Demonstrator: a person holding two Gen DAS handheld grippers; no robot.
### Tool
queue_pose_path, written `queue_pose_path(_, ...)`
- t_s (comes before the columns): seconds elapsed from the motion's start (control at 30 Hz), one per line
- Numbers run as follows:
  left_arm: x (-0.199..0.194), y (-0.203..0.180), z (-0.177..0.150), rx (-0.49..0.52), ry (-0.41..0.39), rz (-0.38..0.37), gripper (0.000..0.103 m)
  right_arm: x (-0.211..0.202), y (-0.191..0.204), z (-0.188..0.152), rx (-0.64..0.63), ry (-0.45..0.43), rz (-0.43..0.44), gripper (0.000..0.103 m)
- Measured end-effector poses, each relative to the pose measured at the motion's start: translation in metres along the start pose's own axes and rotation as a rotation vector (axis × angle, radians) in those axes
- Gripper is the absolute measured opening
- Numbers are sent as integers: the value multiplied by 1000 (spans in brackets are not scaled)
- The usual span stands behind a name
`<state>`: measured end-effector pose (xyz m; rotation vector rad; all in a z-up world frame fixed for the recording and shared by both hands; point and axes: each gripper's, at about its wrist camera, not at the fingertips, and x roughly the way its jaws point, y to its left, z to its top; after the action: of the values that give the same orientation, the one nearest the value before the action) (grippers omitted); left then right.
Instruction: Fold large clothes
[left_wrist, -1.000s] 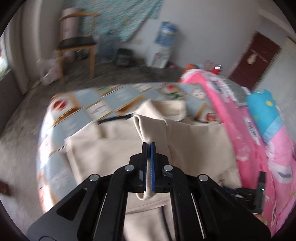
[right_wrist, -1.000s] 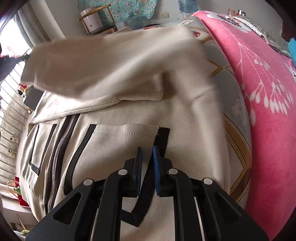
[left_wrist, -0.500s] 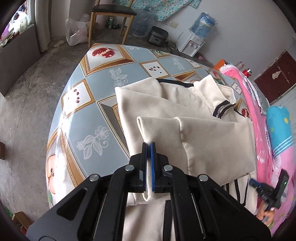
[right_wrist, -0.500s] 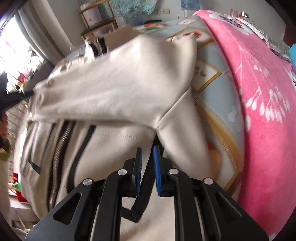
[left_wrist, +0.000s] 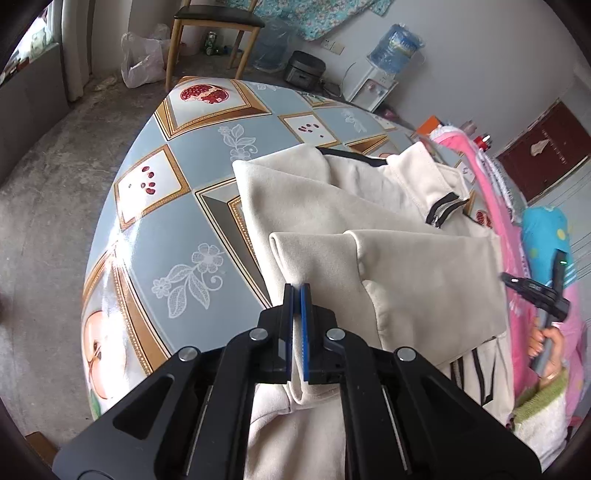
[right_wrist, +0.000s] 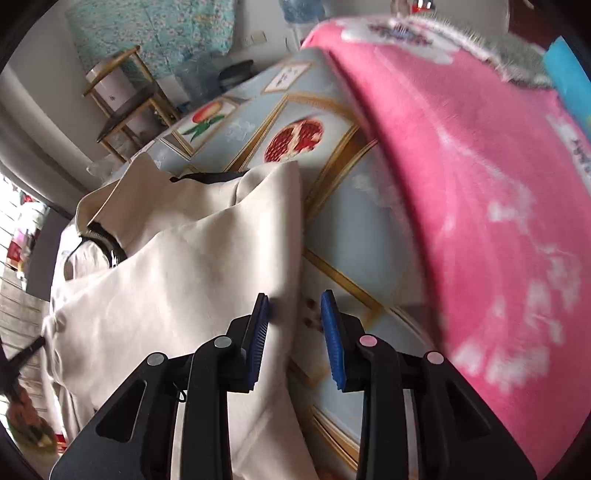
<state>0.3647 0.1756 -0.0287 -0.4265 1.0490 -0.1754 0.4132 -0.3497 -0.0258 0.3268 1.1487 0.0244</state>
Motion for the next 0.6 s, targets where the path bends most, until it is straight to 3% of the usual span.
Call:
queue_pose_path(0.07, -5, -1, 1, 12, -23, -25, 3, 6, 1, 3, 21, 0, 44, 6)
queue_pose_path(0.2, -13, -7, 4, 49, -72, -52, 3, -9, 9, -2, -7, -87, 8, 5)
queue_pose_path(0.43, 15, -14, 0, 110, -31, 101, 6, 9, 9, -2, -41, -77, -97, 5)
queue_pose_path(0.47, 11, -13, 0, 107, -53, 118, 6, 6, 10, -2, -53, -81, -109, 11)
queue_pose_path(0.5, 4, -12, 1, 102, -81, 129, 7, 1, 12, -2, -63, -87, -136, 23)
queue_pose_path(0.6, -15, -14, 4, 114, -155, 143, 7, -32, 22, -5, -102, -196, -256, 33)
